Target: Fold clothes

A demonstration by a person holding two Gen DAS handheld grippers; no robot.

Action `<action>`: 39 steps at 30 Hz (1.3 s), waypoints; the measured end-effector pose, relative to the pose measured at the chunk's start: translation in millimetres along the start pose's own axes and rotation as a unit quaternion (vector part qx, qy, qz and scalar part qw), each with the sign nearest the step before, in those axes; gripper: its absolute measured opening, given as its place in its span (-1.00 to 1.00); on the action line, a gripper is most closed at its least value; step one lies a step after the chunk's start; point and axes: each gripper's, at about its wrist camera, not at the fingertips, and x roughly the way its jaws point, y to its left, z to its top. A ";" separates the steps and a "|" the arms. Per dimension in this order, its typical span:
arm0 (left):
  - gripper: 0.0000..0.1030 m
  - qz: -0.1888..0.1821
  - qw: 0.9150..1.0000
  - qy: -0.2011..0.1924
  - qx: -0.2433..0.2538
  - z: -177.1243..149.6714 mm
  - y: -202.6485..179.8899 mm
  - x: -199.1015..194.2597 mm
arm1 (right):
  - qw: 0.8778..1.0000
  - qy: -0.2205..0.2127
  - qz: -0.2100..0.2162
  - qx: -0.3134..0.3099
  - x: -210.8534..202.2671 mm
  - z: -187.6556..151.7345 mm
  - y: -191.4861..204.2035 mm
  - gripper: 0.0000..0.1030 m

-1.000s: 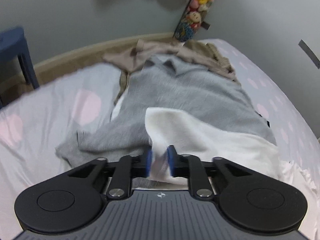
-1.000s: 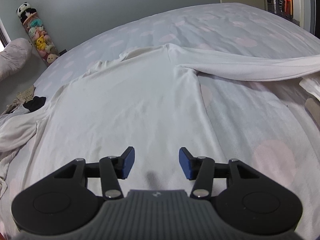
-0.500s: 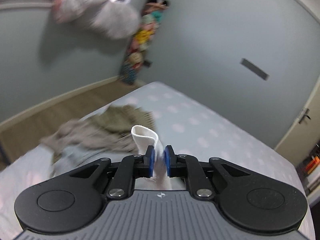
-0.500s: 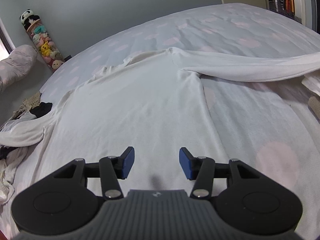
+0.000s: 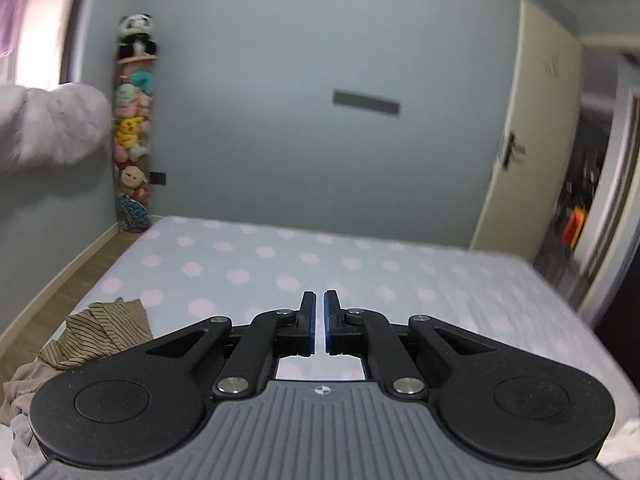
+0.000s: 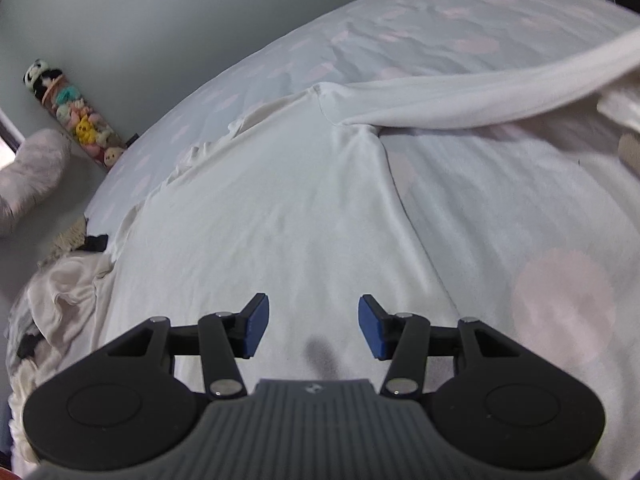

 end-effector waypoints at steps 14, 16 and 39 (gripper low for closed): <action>-0.77 0.063 0.994 0.069 0.049 -153.4 4.6 41.2 | 0.997 0.010 0.066 -0.049 2.6 0.0 20.5 0.35; -0.74 0.083 0.993 0.067 0.058 -174.2 9.0 45.3 | 0.995 0.013 0.071 -0.066 4.4 0.9 29.3 0.30; -0.37 0.098 0.990 0.104 0.014 -264.0 107.6 105.9 | 0.948 0.112 0.171 -0.245 206.8 33.9 313.5 -0.27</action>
